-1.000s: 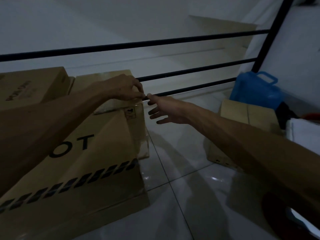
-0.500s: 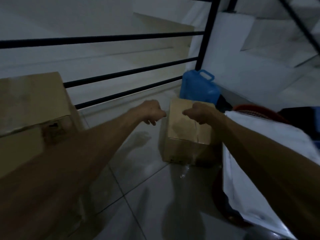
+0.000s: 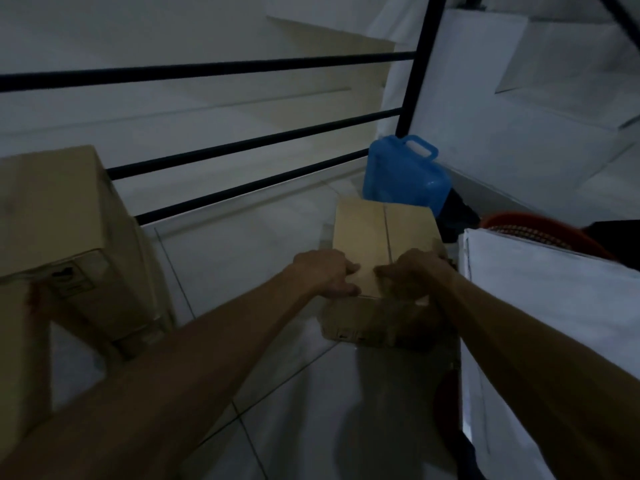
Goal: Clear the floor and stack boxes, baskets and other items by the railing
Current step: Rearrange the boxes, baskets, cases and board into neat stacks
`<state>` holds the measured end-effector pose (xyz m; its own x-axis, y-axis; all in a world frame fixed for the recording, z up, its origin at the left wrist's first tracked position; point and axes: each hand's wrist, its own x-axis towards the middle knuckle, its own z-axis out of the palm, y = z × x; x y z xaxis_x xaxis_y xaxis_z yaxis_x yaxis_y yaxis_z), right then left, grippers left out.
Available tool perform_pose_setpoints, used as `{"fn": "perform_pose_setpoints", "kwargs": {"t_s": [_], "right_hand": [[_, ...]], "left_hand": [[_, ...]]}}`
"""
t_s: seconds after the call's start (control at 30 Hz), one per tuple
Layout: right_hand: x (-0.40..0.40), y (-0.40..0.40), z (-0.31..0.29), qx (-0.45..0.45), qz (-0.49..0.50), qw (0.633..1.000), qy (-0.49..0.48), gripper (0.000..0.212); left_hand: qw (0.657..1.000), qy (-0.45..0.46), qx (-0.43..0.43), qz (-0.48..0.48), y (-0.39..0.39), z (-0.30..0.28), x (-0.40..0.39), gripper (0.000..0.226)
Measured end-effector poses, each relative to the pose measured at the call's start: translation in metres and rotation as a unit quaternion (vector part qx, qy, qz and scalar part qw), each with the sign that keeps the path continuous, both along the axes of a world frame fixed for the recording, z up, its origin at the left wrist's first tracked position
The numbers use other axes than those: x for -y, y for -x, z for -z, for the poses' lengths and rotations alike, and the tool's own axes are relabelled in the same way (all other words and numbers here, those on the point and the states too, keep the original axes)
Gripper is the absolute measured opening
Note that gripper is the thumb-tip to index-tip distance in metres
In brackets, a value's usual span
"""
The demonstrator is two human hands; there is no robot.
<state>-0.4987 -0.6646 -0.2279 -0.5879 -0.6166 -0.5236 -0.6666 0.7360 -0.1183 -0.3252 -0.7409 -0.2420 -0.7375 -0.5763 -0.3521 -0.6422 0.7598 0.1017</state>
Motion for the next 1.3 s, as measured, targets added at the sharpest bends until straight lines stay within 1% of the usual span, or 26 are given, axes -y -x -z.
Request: {"fn": "perform_pose_setpoints", "kwargs": {"t_s": [0.07, 0.1, 0.13, 0.2, 0.3, 0.33, 0.43, 0.47, 0.53, 0.57, 0.6, 0.63, 0.7, 0.77, 0.87, 0.93, 1.0, 1.1, 1.17, 1.23, 1.3], "right_hand": [[0.011, 0.010, 0.013, -0.023, -0.021, 1.000, -0.001, 0.113], [0.017, 0.014, 0.020, -0.023, -0.027, 0.999, -0.001, 0.124], [0.024, 0.018, 0.028, -0.019, -0.028, 0.999, 0.001, 0.128], [0.027, 0.005, 0.020, -0.021, -0.041, 0.999, 0.013, 0.125], [0.025, -0.017, -0.002, -0.044, -0.064, 0.996, 0.033, 0.113], [0.024, -0.022, -0.008, -0.051, -0.058, 0.996, 0.043, 0.111], [0.020, -0.021, -0.017, -0.076, -0.002, 0.994, 0.077, 0.117], [0.020, -0.017, -0.015, -0.071, 0.007, 0.994, 0.080, 0.114], [0.020, -0.012, -0.011, -0.013, 0.024, 0.997, 0.075, 0.101], [0.020, -0.015, -0.007, 0.027, 0.036, 0.996, 0.080, 0.093], [0.020, -0.021, -0.004, 0.048, 0.038, 0.995, 0.080, 0.088], [0.021, -0.027, 0.001, 0.051, 0.034, 0.994, 0.087, 0.087], [0.029, -0.042, 0.011, 0.038, -0.007, 0.994, 0.102, 0.097], [0.037, -0.064, 0.009, 0.047, -0.062, 0.991, 0.107, 0.105], [0.050, -0.093, 0.004, 0.086, -0.095, 0.984, 0.125, 0.102], [0.057, -0.105, 0.005, 0.126, -0.104, 0.975, 0.151, 0.095], [0.061, -0.113, 0.011, 0.161, -0.110, 0.963, 0.184, 0.089], [0.069, -0.122, 0.016, 0.177, -0.128, 0.947, 0.235, 0.084], [0.076, -0.123, 0.020, 0.210, -0.123, 0.942, 0.232, 0.084], [0.078, -0.117, 0.024, 0.269, -0.104, 0.932, 0.220, 0.088], [0.078, -0.109, 0.029, 0.307, -0.092, 0.922, 0.218, 0.092]], "left_hand": [[1.000, 0.003, 0.022, 0.000, -0.008, -0.003, -0.004, 0.077], [0.999, 0.005, 0.032, -0.001, -0.013, -0.004, -0.006, 0.077], [0.999, 0.010, 0.044, -0.002, -0.018, -0.006, -0.007, 0.076], [0.997, 0.026, 0.075, -0.008, -0.027, -0.010, -0.006, 0.076], [0.993, 0.043, 0.106, -0.011, -0.044, -0.019, -0.009, 0.078], [0.993, 0.042, 0.110, -0.010, -0.051, -0.022, -0.011, 0.077], [0.992, 0.028, 0.119, -0.013, -0.072, -0.026, -0.012, 0.077], [0.991, 0.027, 0.126, -0.018, -0.078, -0.025, -0.010, 0.078], [0.990, 0.030, 0.133, -0.035, -0.087, -0.021, -0.005, 0.078], [0.991, 0.020, 0.124, -0.052, -0.091, -0.019, -0.003, 0.076], [0.992, 0.002, 0.104, -0.075, -0.095, -0.018, -0.002, 0.072], [0.992, -0.009, 0.080, -0.096, -0.099, -0.018, -0.001, 0.069], [0.992, 0.004, 0.038, -0.123, -0.107, -0.021, 0.002, 0.060], [0.988, 0.037, 0.015, -0.147, -0.113, -0.026, 0.008, 0.055], [0.986, 0.039, -0.009, -0.161, -0.115, -0.027, 0.017, 0.056], [0.986, 0.022, -0.007, -0.168, -0.118, -0.023, 0.023, 0.064], [0.985, 0.002, 0.021, -0.173, -0.125, -0.018, 0.027, 0.070], [0.980, -0.009, 0.065, -0.189, -0.138, -0.012, 0.030, 0.074], [0.978, -0.002, 0.102, -0.182, -0.140, -0.015, 0.031, 0.074], [0.975, -0.011, 0.141, -0.172, -0.133, -0.023, 0.032, 0.069], [0.970, -0.026, 0.179, -0.165, -0.125, -0.034, 0.034, 0.064]]}}
